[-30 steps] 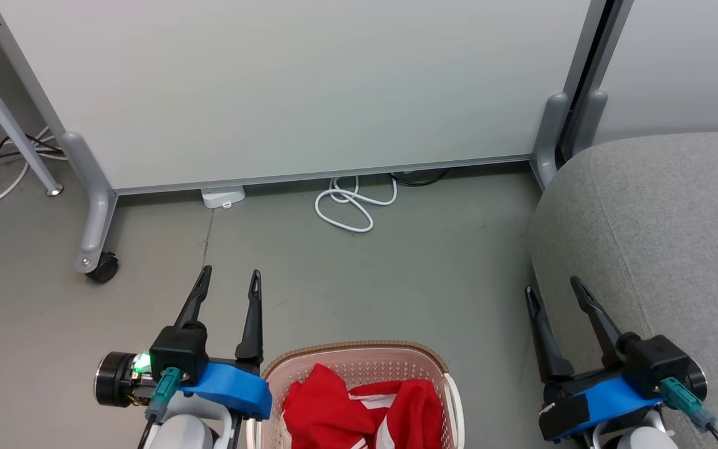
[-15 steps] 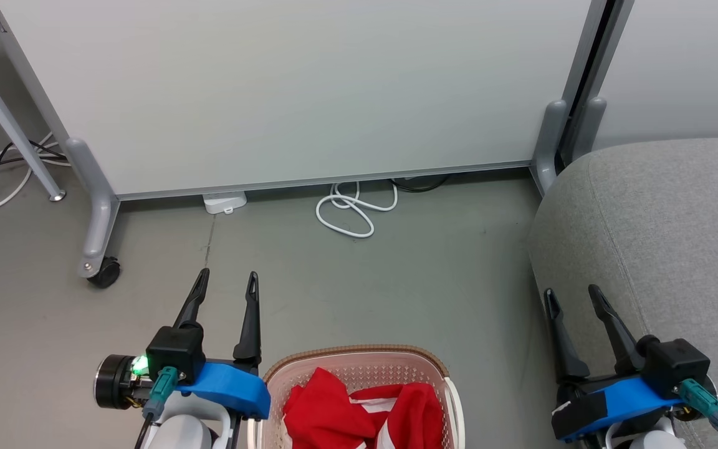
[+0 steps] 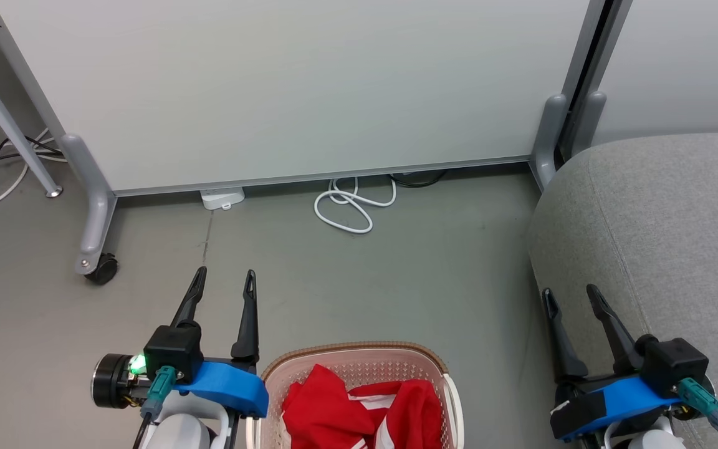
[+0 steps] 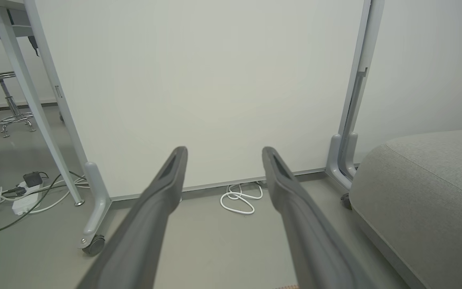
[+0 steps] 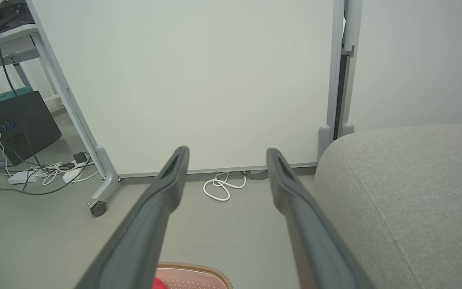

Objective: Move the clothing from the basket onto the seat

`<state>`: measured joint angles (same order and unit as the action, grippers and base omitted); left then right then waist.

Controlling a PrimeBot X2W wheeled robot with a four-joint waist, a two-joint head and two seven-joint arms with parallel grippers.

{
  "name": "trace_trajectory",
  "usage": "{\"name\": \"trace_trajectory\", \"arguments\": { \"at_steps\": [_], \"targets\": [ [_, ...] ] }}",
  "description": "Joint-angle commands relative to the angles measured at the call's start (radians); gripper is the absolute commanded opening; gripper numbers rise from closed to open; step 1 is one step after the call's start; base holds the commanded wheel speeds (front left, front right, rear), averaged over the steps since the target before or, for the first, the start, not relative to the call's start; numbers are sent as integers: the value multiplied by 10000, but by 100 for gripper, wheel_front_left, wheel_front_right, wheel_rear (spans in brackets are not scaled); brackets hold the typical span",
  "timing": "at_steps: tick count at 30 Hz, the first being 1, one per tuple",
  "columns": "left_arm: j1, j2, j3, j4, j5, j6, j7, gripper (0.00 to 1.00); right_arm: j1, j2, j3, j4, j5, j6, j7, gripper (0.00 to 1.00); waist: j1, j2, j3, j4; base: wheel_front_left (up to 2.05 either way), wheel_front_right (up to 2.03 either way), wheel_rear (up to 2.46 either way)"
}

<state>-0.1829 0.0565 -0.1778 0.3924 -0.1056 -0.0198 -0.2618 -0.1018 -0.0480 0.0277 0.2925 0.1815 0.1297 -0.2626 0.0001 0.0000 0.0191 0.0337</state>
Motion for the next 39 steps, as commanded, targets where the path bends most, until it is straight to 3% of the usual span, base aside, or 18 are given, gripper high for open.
{"name": "trace_trajectory", "arguments": {
  "at_steps": [1,11,20,28,39],
  "targets": [
    [-64,6,27,-23,18,-31,-49,100,-148,-42,10,8,91,18,-35,100,-1,0,7,-7,0,0,0],
    [-636,35,-368,404,290,-405,-49,100,-447,-40,81,-256,-9,17,-35,100,-1,0,670,-161,0,0,0],
    [-2242,85,-1346,1964,613,-924,-39,100,-1302,-40,268,-813,-228,12,-35,100,-1,0,2335,-505,0,0,0],
    [-4225,118,-2839,3769,1033,-1115,-39,100,-2534,-40,417,-1303,-476,12,-33,100,-1,0,4380,-808,0,0,0],
    [-6152,525,-5852,6441,794,-1097,-41,100,-3854,-39,694,-1690,-659,12,-33,100,-1,0,6342,-1263,0,0,0]
  ]
}}
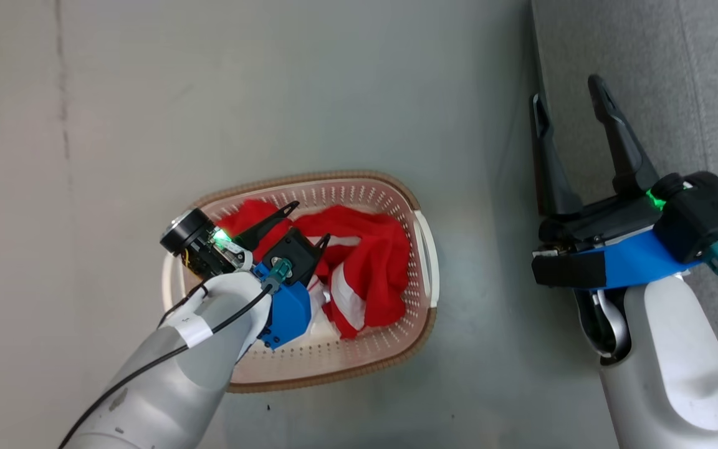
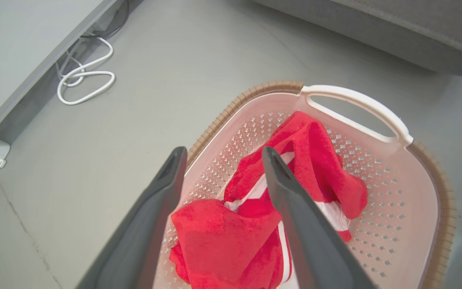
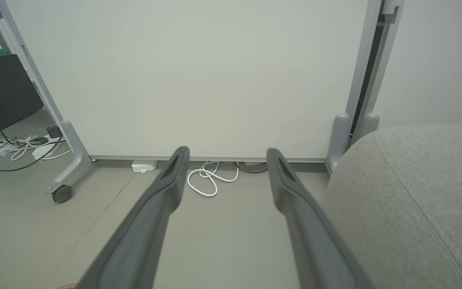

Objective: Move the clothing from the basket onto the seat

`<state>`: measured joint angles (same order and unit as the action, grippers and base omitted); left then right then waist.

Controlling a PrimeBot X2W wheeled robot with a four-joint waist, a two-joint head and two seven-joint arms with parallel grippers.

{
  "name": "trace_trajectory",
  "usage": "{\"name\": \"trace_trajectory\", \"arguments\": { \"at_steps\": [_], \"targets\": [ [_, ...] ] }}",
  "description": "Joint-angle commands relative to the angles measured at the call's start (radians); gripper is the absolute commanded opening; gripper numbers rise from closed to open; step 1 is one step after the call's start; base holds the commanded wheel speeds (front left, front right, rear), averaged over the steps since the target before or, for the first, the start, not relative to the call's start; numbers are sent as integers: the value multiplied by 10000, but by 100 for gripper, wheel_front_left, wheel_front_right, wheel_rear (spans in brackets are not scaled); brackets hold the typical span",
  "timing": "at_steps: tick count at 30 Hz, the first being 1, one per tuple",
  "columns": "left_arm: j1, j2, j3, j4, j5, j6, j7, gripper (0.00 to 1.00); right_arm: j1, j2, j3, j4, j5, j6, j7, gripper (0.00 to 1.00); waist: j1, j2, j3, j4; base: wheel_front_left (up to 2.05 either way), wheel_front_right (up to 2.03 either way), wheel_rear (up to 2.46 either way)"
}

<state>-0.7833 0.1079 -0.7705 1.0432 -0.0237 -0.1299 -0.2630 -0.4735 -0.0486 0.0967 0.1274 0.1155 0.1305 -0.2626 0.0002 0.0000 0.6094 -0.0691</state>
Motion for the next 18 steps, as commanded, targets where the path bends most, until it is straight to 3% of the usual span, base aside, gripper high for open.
{"name": "trace_trajectory", "arguments": {
  "at_steps": [1,12,18],
  "targets": [
    [-299,62,-163,153,-72,3,-28,100,-219,-33,22,-84,-6,5,-35,100,-2,0,616,-284,0,0,0],
    [-1764,333,-2543,2018,-407,3,414,100,-817,-31,126,-676,-145,5,-35,100,-2,0,2304,-558,0,0,0],
    [-2507,643,-3784,2319,-411,2,1415,100,-928,-31,92,-1242,-183,5,-33,100,-2,0,3124,-657,0,0,0]
  ]
}}
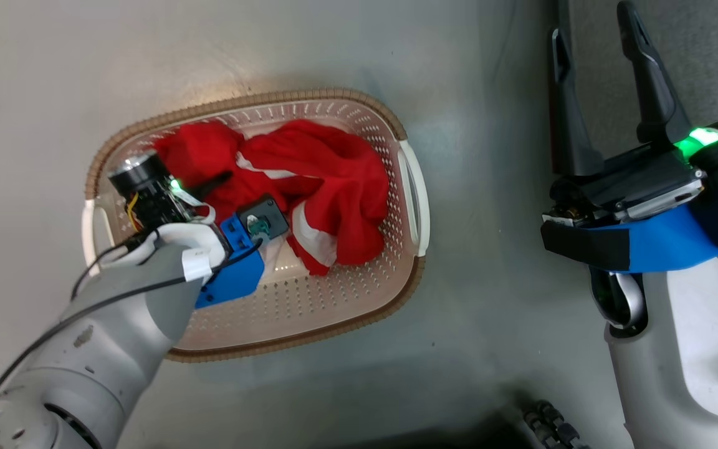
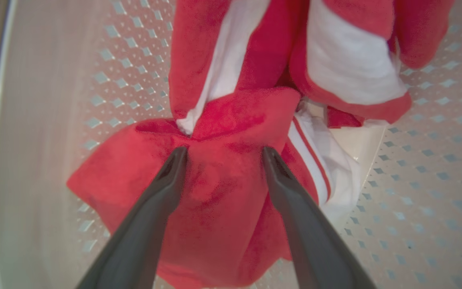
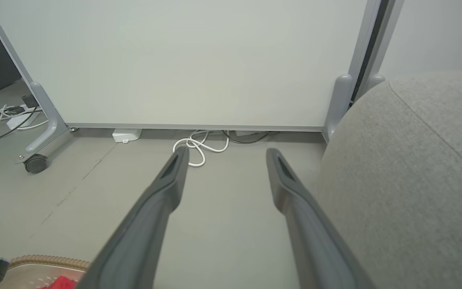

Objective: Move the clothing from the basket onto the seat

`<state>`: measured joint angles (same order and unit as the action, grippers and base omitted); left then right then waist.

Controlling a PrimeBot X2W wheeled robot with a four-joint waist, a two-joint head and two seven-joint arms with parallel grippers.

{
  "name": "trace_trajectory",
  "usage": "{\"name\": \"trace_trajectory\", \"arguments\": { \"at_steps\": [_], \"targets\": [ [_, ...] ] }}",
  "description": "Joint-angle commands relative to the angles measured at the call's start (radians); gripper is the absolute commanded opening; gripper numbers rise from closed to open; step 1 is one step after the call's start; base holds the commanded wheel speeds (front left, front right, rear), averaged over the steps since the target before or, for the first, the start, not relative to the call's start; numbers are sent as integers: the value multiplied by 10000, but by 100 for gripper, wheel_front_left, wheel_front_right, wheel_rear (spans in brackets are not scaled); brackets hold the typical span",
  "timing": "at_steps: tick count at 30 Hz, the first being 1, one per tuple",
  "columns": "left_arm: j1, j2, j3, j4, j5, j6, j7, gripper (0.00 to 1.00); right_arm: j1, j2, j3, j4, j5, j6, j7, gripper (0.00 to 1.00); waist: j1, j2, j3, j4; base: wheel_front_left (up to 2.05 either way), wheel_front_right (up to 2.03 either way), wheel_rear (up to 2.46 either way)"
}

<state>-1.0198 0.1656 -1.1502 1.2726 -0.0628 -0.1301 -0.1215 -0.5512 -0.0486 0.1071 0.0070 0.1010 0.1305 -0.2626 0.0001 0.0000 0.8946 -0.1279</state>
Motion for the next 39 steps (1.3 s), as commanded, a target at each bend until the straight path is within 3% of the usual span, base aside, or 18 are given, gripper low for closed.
{"name": "trace_trajectory", "arguments": {
  "at_steps": [1,8,19,20,22,32,39],
  "targets": [
    [-258,108,-183,48,-3,4,150,100,-132,-31,-25,-122,-98,5,-33,100,-1,0,357,-83,0,0,0],
    [-956,210,-892,135,224,4,787,100,51,-31,-38,-880,-429,5,-35,100,-1,0,1045,-122,0,0,0],
    [-892,122,-1227,176,-95,3,1587,100,183,-32,-101,-1337,-581,5,-33,100,-1,0,1582,-96,0,0,0],
    [-907,135,-1239,177,-102,3,1645,96,174,-30,-94,-1376,-587,5,-35,100,-1,0,1612,-102,0,0,0],
    [-971,145,-1263,177,-89,3,1597,0,144,-32,-93,-1427,-592,5,-35,100,-1,0,1651,-126,0,0,0],
    [-1073,-15,-1293,130,-584,3,698,0,47,-32,-215,-1305,-482,5,-35,100,-1,0,1326,-60,0,0,0],
    [-537,-229,-976,142,-1536,3,-496,0,323,-32,-245,-1012,-518,5,-35,100,-1,0,-5,255,0,0,0]
  ]
}}
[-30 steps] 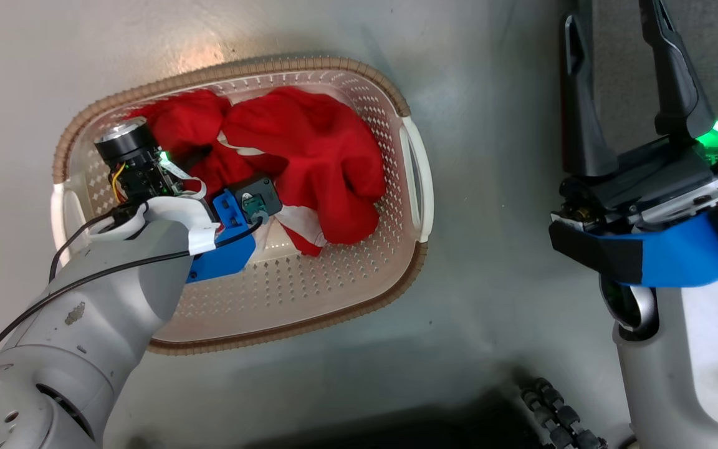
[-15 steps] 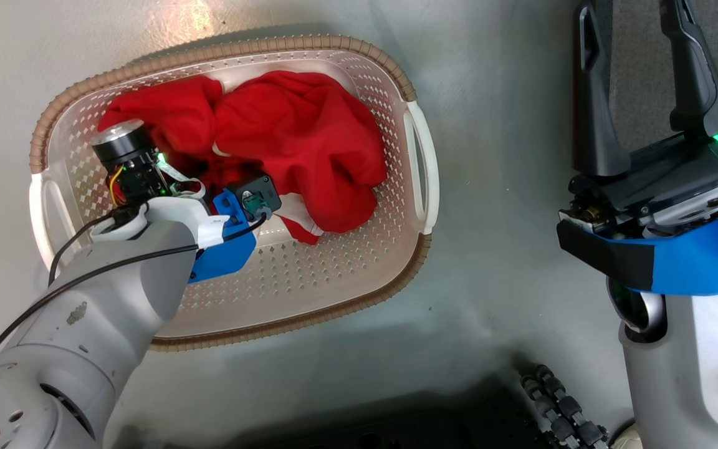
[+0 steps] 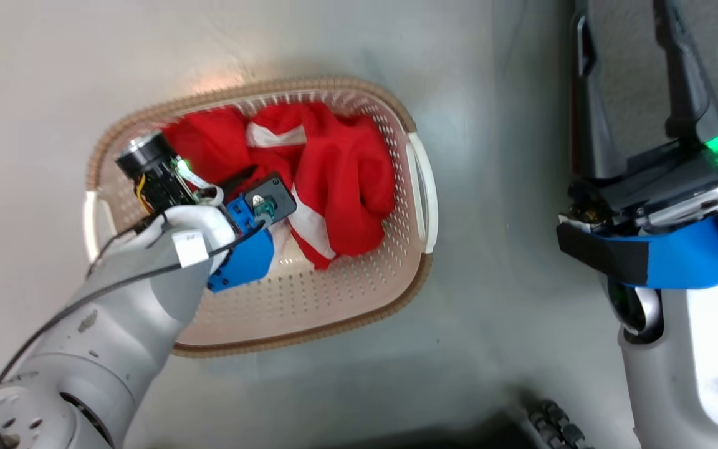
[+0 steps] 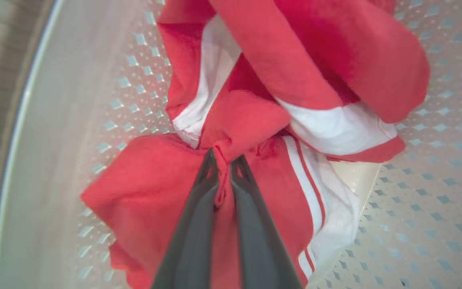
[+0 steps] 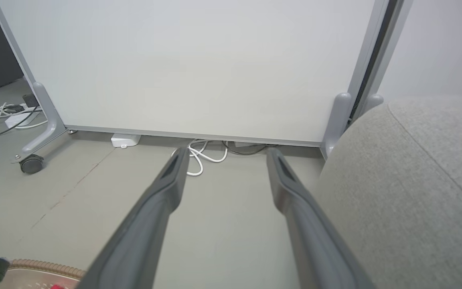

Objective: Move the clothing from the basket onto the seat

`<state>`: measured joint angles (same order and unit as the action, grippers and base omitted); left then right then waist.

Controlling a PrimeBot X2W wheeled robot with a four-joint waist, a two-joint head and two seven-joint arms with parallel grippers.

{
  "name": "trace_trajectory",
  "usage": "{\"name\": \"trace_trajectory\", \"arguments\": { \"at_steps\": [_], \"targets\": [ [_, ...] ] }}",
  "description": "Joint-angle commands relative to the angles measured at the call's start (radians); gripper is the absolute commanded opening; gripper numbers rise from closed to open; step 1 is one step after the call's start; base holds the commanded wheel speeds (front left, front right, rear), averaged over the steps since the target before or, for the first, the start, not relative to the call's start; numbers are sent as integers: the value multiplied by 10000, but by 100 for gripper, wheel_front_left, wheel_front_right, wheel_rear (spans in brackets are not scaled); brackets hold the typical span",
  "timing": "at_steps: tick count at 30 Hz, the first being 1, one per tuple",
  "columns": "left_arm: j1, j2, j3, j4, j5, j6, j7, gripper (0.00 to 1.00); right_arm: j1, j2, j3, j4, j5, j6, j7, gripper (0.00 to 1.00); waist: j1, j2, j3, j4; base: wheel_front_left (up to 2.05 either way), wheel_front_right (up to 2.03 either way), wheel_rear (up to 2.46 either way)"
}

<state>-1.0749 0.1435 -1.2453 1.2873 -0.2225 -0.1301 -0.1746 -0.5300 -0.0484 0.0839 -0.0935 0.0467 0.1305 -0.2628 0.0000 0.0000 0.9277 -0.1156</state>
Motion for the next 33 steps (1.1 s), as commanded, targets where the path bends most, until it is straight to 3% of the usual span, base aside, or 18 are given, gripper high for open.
{"name": "trace_trajectory", "arguments": {
  "at_steps": [1,12,24,33],
  "targets": [
    [105,-44,47,-5,-74,3,-91,0,163,-36,-11,34,42,5,-33,100,0,0,-542,179,0,0,0],
    [1202,-423,1007,-627,-1247,253,-912,0,1304,-220,-179,724,206,5,-31,100,0,0,-3470,798,0,0,0],
    [2795,627,3541,-4814,-1910,1134,-920,0,2624,-256,-151,1160,334,5,-31,100,0,0,-6088,1096,0,0,0],
    [3960,1031,5322,-7656,-1757,1090,-919,0,3232,-191,-72,1335,423,5,-33,100,0,0,-7408,961,0,0,0]
  ]
}}
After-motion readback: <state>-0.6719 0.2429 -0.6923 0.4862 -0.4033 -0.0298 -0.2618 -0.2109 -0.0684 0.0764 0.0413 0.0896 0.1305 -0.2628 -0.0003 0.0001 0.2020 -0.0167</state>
